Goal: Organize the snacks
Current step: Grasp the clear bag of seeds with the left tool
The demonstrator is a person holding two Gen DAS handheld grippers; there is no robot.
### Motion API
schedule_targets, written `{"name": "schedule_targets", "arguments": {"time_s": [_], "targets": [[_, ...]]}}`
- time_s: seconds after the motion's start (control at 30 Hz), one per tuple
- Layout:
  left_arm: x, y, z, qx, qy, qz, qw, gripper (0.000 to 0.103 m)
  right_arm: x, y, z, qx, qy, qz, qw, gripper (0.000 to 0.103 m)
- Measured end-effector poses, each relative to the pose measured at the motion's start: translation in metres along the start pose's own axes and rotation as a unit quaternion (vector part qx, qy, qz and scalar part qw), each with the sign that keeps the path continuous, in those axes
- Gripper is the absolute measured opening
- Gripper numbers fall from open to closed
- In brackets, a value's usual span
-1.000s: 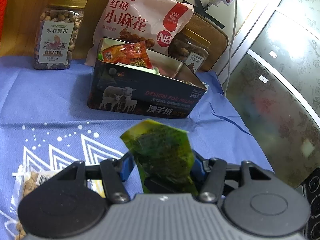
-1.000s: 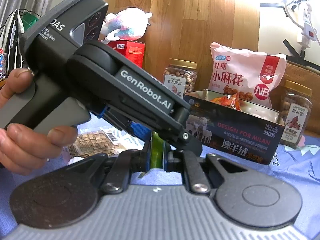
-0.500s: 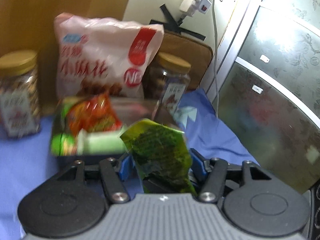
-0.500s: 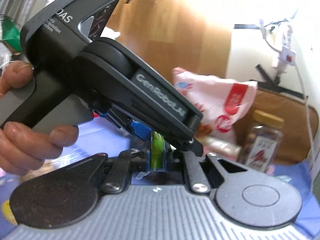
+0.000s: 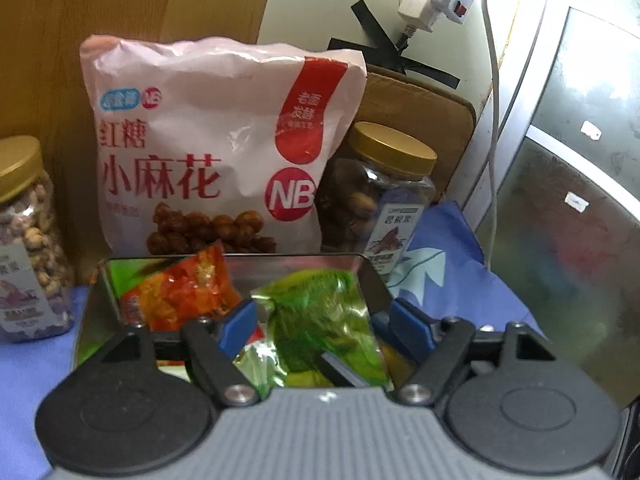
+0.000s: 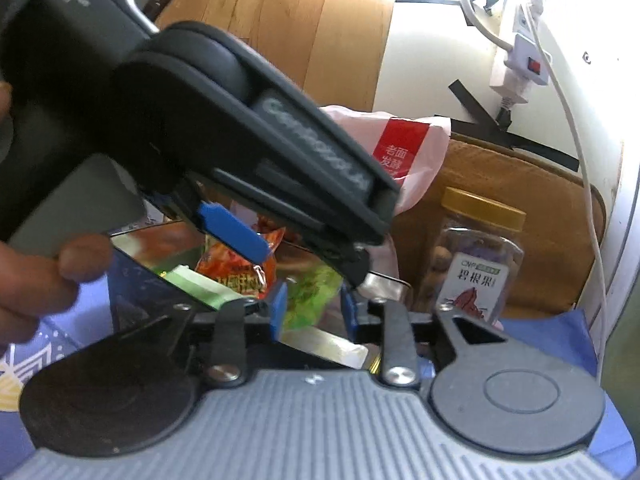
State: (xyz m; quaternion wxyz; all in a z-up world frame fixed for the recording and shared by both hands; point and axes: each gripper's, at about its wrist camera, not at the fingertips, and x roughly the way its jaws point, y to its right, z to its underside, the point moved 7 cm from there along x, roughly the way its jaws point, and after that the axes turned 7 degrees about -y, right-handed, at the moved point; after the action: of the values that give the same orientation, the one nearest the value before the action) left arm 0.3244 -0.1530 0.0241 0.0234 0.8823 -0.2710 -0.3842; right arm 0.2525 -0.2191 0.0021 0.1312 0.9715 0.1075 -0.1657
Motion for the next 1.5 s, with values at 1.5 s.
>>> {"name": "schedule_targets", "arguments": {"time_s": [1.5], "targets": [[-0.163, -0.109, 0.192, -0.185, 0.019, 0.059, 0.9808, 0.076, -0.088, -0.156, 0.05, 0.044, -0.169, -0.315, 0.933, 0.048]]}}
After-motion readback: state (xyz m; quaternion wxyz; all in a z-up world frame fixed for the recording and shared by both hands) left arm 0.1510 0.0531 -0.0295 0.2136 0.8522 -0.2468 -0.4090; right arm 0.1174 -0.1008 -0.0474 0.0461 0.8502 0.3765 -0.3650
